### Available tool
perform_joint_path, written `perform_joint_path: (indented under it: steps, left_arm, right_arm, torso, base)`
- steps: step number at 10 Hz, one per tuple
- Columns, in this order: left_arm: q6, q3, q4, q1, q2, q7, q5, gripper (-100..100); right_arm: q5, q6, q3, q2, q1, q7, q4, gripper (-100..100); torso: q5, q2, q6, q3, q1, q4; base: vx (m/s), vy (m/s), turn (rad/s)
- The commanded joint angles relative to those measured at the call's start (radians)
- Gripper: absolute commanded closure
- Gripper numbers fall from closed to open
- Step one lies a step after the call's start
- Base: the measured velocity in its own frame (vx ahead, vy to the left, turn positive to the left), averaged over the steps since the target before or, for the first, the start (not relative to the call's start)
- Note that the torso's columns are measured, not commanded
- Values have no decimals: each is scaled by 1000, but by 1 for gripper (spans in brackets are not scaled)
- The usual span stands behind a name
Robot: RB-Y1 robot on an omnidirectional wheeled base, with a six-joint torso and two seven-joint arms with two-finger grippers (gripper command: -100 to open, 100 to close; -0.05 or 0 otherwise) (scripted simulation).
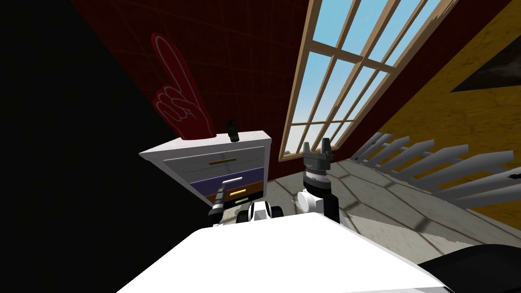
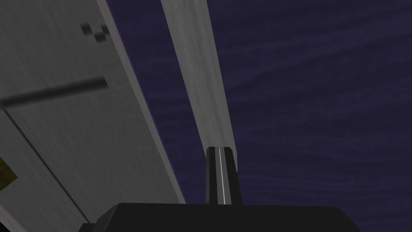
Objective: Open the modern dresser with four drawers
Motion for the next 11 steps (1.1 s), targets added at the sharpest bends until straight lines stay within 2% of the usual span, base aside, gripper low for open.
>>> perform_joint_path:
  steps: [1, 2, 3, 4, 10, 11]
  left_arm:
    - [10, -1, -4, -5, -21, 5, 3, -100]
    - [43, 3, -20, -21, -17, 9, 6, -100]
    - [31, 0, -21, -11, -18, 8, 5, -100]
    - [37, 1, -24, -12, -17, 9, 5, 100]
    - [57, -9, -66, 7, -11, 17, 1, 100]
    - [53, -8, -66, 8, 20, 17, 1, -100]
  right_arm:
    - [0, 0, 0, 0, 0, 0, 0, 0]
    - [0, 0, 0, 0, 0, 0, 0, 0]
    - [0, 0, 0, 0, 0, 0, 0, 0]
    - [0, 0, 0, 0, 0, 0, 0, 0]
    - [0, 0, 0, 0, 0, 0, 0, 0]
    - [0, 0, 0, 0, 0, 0, 0, 0]
  torso:
    - [-1, 1, 0, 1, -1, 0]
    - [0, 0, 0, 0, 4, 0]
    - [1, -2, 0, -1, 6, 0]
    - [1, -1, 0, -1, 5, -1]
    - [0, 0, 0, 0, 2, 0]
    - [1, -7, 0, -4, 5, -2]
  base:
    - [-17, -39, 2]
    - [28, -14, -3]
    - [19, -7, -2]
    - [0, 0, 0]
    - [-163, -35, 16]
    - [4, -6, -8]
